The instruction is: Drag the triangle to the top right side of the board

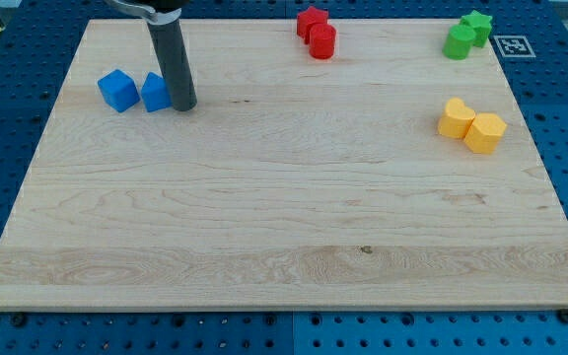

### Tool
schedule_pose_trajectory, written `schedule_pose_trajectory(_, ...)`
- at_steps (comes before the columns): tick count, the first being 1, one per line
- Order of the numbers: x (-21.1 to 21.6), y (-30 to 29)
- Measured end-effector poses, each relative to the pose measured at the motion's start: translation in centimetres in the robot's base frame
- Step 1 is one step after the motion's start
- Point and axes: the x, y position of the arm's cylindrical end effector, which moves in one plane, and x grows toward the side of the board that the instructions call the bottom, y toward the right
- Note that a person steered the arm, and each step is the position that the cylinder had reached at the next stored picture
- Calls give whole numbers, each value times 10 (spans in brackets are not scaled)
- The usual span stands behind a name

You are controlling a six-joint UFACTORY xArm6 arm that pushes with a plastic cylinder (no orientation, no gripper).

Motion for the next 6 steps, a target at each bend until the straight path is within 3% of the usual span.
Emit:
schedule_pose_trajectory(1,40,5)
schedule_pose_trajectory(2,52,-29)
schedule_pose_trajectory(3,31,-52)
schedule_pose_trajectory(6,-14,-41)
